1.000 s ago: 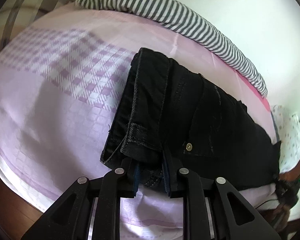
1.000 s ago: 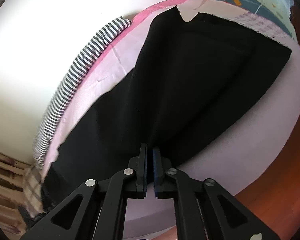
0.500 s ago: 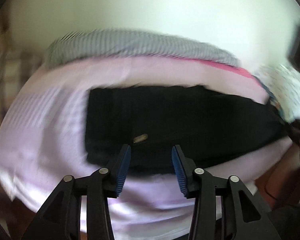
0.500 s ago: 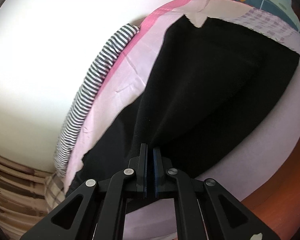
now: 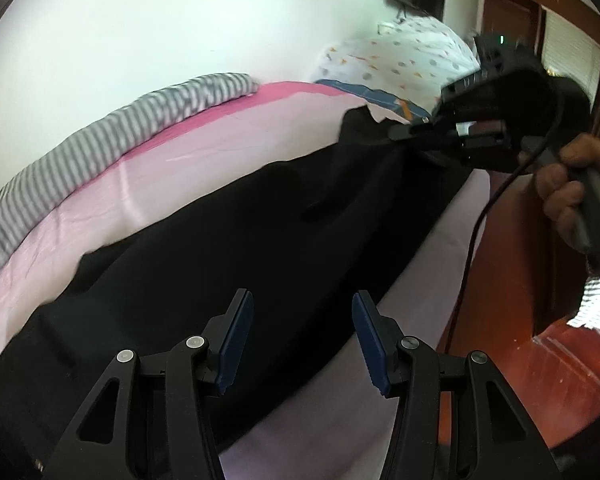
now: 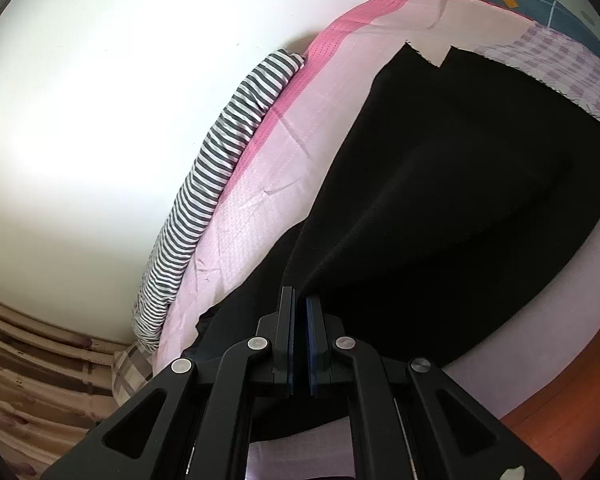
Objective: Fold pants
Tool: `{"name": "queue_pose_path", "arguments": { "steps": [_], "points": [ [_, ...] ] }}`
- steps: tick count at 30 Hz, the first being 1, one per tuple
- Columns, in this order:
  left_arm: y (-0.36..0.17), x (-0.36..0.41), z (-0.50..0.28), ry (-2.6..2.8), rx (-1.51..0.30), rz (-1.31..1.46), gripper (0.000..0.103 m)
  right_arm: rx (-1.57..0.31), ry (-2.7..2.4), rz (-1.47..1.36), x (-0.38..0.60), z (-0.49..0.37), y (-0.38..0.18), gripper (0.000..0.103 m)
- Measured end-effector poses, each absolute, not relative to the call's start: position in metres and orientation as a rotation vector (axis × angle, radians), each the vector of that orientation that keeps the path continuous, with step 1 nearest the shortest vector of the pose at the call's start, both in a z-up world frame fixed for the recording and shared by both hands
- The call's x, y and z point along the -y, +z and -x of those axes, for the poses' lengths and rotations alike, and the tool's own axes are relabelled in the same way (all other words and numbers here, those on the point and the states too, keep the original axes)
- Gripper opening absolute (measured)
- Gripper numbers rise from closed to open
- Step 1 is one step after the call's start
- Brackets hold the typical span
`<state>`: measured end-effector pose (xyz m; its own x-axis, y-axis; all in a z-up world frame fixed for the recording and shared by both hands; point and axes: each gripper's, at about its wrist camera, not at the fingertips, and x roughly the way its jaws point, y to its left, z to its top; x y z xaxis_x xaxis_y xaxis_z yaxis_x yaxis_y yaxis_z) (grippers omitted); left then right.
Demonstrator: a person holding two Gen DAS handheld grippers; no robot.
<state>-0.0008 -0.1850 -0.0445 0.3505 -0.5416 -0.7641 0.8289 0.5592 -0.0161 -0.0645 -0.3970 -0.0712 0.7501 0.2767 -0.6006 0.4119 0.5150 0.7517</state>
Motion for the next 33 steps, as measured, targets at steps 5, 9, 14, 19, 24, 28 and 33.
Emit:
{"name": "queue_pose_path", "arguments": {
  "steps": [5, 9, 14, 19, 24, 28, 33],
  "points": [
    [-0.065, 0.223, -0.002, -0.896, -0.810, -0.485, 0.053, -0.741, -0.061, -1.093, 0.402, 0.069, -0.072, 0.006],
    [-0.077, 0.236, -0.005, -0.899, -0.846, -0.465, 0.027, -0.733, -0.040, -1.103, 0.403, 0.075, -0.076, 0.006],
    [-0.077, 0.237, -0.017, -0.896, -0.881, -0.417, 0.005, -0.725, -0.010, -1.107, 0.403, 0.084, -0.090, 0.012],
    [-0.065, 0.233, -0.029, -0.876, -0.890, -0.347, 0.005, -0.695, -0.023, -1.155, 0.405, 0.094, -0.106, 0.056],
    [-0.054, 0.229, -0.035, -0.866, -0.890, -0.307, 0.005, -0.640, 0.022, -1.285, 0.411, 0.098, -0.131, 0.056],
    [-0.050, 0.227, -0.036, -0.865, -0.886, -0.302, 0.005, -0.588, 0.001, -1.356, 0.428, 0.097, -0.144, 0.056],
    [-0.050, 0.227, -0.033, -0.859, -0.881, -0.312, 0.005, -0.514, -0.089, -1.375, 0.469, 0.104, -0.146, 0.050]
  ]
}}
